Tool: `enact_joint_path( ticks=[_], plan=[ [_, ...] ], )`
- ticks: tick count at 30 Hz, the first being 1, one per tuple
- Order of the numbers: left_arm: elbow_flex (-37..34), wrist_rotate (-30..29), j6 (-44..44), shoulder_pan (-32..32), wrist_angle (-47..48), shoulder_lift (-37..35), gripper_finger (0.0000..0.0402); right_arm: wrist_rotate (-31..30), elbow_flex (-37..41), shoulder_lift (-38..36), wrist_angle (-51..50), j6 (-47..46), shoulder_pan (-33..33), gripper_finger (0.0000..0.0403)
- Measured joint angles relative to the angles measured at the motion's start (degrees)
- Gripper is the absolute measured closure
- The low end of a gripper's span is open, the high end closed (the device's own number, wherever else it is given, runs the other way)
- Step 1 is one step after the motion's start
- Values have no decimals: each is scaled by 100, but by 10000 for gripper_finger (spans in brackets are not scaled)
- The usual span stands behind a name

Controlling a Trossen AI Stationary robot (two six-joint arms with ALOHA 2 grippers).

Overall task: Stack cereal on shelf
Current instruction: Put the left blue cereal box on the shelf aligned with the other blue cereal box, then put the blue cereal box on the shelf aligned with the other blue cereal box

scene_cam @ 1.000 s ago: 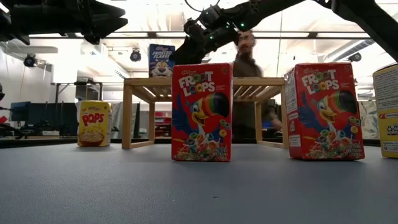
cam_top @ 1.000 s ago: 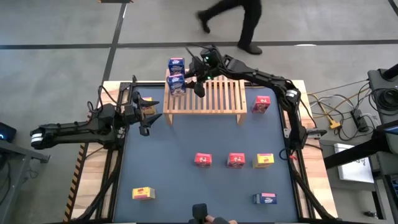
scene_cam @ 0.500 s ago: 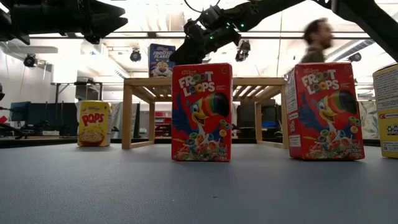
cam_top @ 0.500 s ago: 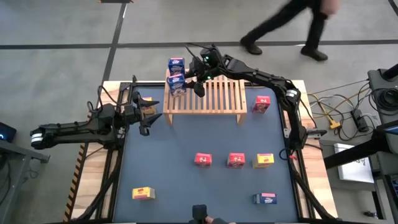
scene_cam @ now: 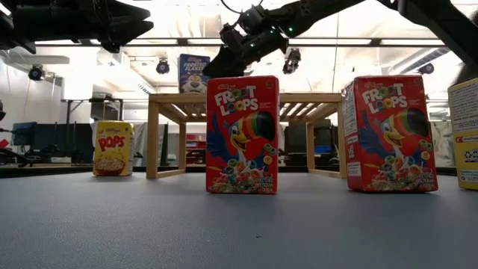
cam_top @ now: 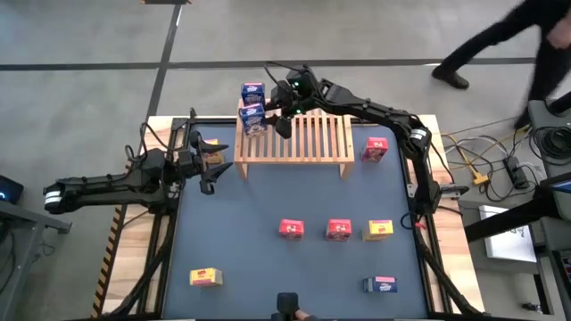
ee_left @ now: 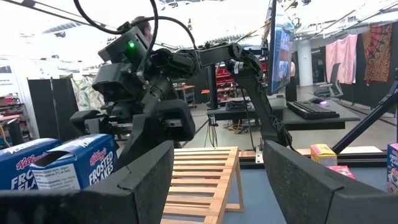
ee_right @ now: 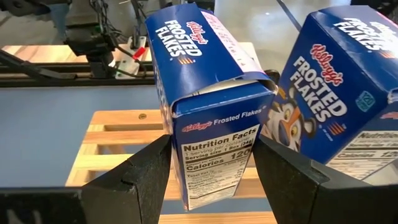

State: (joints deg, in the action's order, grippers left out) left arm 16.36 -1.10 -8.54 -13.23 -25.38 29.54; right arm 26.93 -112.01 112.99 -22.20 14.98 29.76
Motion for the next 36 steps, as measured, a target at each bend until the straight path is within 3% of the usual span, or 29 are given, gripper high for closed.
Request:
enact_joint_path(
  ticks=[25, 36],
  plan=[
    [0, 1, -2, 0, 5, 1, 171, -1, -2, -90, -227, -64, -13, 188],
    [0, 0, -2, 2, 10, 2, 171, -211, -9, -689, -1189, 87, -13, 167]
  ],
)
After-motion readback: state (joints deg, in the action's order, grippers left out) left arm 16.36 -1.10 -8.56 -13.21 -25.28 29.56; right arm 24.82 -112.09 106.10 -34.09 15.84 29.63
